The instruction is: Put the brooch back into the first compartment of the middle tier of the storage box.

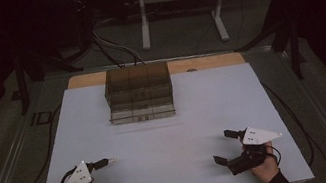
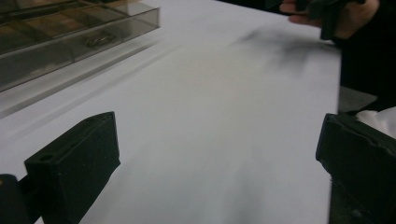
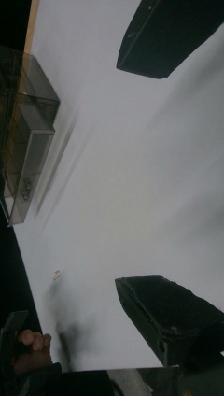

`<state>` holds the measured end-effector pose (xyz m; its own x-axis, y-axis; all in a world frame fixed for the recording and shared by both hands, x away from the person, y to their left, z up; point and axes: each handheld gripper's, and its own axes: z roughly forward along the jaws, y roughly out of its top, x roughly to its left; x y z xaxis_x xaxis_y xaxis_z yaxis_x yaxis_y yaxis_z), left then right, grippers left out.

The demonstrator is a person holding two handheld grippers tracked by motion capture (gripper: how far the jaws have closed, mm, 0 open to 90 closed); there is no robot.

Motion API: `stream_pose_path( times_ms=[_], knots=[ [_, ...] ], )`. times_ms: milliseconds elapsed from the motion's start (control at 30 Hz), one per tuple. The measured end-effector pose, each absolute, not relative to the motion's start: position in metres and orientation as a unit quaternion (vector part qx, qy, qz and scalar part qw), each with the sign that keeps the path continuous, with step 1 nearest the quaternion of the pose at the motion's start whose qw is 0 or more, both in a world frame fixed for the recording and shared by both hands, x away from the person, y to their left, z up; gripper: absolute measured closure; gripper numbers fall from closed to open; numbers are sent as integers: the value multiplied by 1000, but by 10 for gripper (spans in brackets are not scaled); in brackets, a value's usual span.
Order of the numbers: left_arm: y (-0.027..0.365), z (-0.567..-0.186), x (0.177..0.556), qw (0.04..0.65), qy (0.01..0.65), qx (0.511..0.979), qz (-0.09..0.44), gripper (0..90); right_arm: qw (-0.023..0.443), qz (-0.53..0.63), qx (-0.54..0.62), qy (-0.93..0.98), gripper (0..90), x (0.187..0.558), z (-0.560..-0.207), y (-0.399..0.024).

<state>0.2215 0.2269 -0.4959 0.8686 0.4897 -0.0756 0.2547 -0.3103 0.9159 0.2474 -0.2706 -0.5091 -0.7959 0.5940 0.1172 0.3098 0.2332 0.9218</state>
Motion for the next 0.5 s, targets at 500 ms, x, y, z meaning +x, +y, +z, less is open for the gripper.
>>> stream_pose_path(
  times_ms=[500],
  knots=[
    [226, -473, 231, 562, 227, 788, 108, 3, 134, 554, 291, 769, 0, 246, -507, -271]
  ],
)
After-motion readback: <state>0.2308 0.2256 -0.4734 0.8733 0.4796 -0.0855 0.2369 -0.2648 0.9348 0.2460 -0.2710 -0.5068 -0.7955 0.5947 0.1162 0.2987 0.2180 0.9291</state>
